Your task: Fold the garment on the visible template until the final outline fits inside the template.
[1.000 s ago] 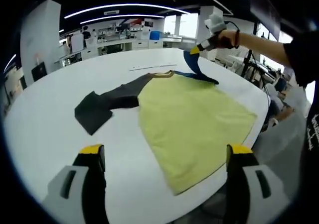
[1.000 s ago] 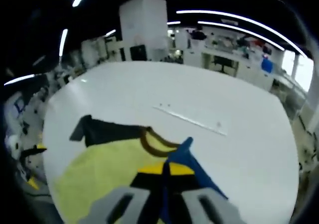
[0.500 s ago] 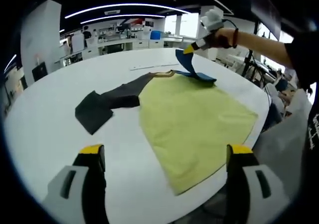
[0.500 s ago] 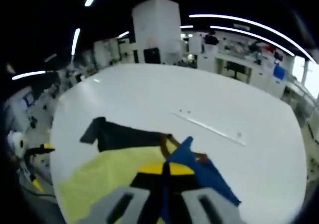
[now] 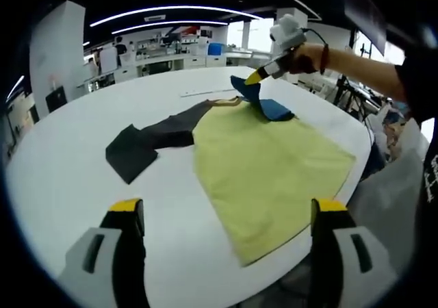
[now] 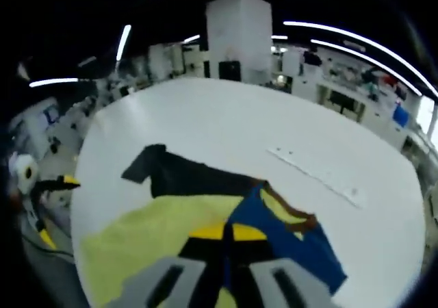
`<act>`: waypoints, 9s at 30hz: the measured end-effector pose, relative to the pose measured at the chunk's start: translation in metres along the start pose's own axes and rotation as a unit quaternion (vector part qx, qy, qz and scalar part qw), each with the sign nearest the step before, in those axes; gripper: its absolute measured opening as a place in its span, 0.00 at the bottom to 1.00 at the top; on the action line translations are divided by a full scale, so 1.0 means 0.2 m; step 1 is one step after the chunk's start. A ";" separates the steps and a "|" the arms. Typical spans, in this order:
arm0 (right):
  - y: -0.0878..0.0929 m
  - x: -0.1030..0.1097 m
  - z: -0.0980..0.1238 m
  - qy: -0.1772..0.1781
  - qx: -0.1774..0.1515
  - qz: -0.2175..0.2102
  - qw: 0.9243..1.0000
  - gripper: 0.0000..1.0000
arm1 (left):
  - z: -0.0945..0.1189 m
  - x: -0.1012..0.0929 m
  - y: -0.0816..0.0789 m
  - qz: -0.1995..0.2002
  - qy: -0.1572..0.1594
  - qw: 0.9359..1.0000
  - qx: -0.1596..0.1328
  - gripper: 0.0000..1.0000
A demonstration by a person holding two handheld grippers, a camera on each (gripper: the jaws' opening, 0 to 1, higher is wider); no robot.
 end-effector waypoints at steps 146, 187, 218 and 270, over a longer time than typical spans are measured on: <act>0.08 0.53 -0.27 -0.038 -0.015 -0.107 0.993 0.56 | 0.09 0.16 0.09 -0.028 -0.031 0.999 0.009 0.99; 0.81 -0.29 0.26 0.111 0.024 -0.147 0.983 0.92 | 0.05 0.11 -0.03 -0.048 -0.030 0.998 -0.005 0.99; 0.96 -0.38 0.25 0.146 0.011 -0.127 0.981 0.17 | 0.08 0.13 -0.02 -0.044 -0.045 0.998 -0.001 0.99; 0.98 -0.48 0.27 0.154 0.015 -0.147 0.977 0.00 | 0.08 0.18 -0.02 -0.029 -0.061 0.998 0.007 0.99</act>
Point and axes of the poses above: the point that each gripper's makers call its tool centre point, and the gripper's own axes: z roughly backward along the fingers, x roughly to its left, y roughly out of its underside, the point moved 2 cm from there along z, roughly backward along the fingers, and after that the axes turned 8 degrees about x, right-handed, at the moved point
